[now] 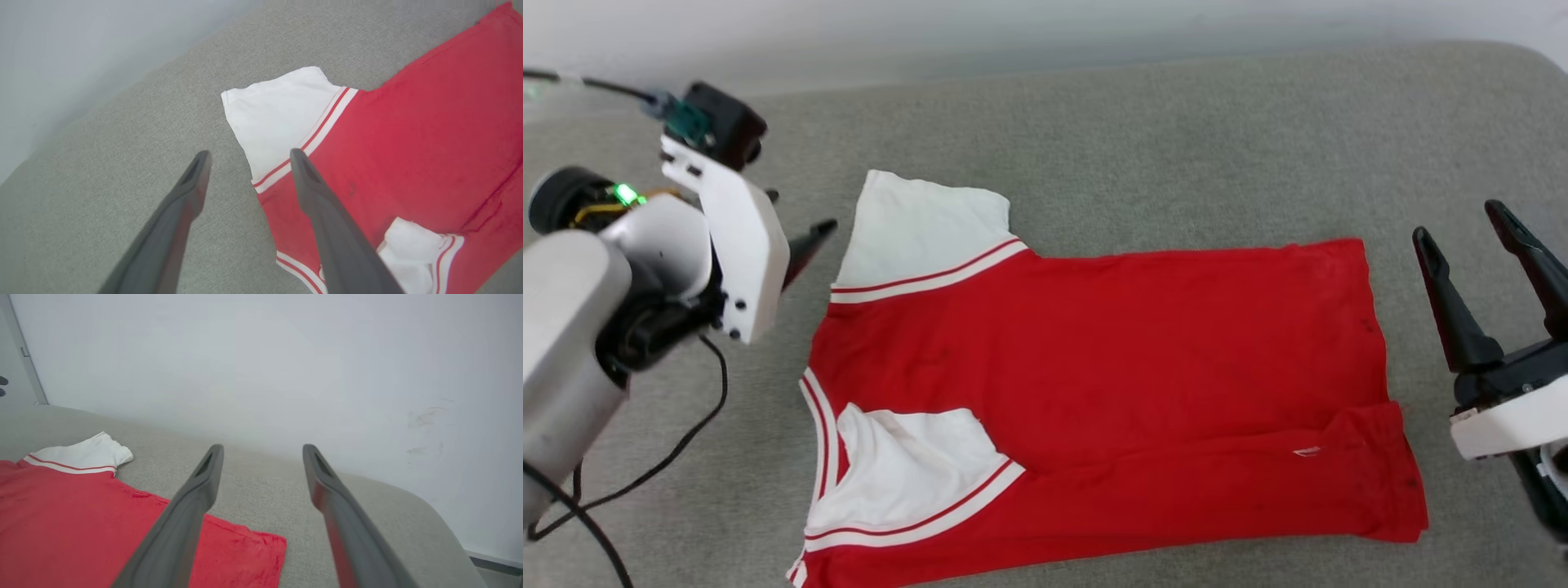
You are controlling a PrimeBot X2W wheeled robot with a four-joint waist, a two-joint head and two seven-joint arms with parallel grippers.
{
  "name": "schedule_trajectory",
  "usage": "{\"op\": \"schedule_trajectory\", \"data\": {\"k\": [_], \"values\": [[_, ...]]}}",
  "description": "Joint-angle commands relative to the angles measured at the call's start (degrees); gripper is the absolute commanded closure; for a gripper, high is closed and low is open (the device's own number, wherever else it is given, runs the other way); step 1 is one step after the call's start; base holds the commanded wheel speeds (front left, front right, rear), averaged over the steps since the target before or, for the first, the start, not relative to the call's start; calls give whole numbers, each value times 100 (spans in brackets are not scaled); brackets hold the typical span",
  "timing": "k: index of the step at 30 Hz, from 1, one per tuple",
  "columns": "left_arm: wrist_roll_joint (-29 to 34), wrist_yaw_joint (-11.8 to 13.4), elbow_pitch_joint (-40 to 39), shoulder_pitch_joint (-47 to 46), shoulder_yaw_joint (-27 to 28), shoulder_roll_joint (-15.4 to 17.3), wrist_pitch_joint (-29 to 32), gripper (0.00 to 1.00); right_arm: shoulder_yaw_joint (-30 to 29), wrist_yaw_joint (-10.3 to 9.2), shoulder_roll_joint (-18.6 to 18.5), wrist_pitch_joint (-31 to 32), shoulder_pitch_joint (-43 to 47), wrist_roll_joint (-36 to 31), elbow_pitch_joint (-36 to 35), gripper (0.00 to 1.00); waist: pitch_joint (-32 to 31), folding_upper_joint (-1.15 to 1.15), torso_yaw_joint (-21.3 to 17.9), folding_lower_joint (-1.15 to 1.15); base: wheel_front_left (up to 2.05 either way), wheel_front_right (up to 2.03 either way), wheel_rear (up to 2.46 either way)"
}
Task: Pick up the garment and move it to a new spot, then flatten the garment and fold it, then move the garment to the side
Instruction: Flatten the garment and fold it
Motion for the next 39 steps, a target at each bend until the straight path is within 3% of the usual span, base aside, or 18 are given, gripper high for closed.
{"op": "schedule_trajectory", "data": {"k": [1,6,12,19,25,31,32,33,34,39], "values": [[-19,-13,119,-152,42,-65,34,0,-163,-3,222,-124,147,-184,-126,0,200,0,-140,0,0,0,0],[-99,-32,638,-753,179,-202,349,0,-753,-3,1004,-347,551,-865,-740,0,639,0,-345,0,0,0,0],[-323,-53,1083,-1572,233,-374,1227,0,-1028,-4,1528,-377,999,-1332,-1300,0,1202,0,-467,0,0,0,0],[-286,-65,1495,-2343,-29,-451,2469,0,-955,-4,1751,-377,853,-1498,-1638,0,1841,0,-718,0,0,0,0],[-154,16,1783,-2626,-190,-492,2902,0,-797,-3,1764,-378,546,-1552,-1688,0,2251,0,-895,0,0,0,0],[-175,-94,1999,-2378,-457,-655,3099,0,-845,-3,1722,-378,478,-1604,-1663,0,2336,0,-882,0,0,0,0],[-144,-133,2014,-2355,-503,-654,3118,37,-888,-4,1709,-378,462,-1612,-1645,0,2307,0,-865,0,0,0,0],[-146,-153,2014,-2349,-508,-647,3088,82,-922,-3,1691,-378,424,-1616,-1642,0,2275,0,-851,0,0,0,0],[-169,-194,2012,-2344,-507,-643,3060,100,-953,-3,1674,-378,373,-1639,-1650,0,2233,0,-836,0,0,0,0],[-177,-298,1936,-2424,-499,-626,2830,100,-1251,-4,1484,-379,141,-1672,-1667,0,1956,0,-701,0,0,0,0]]}}
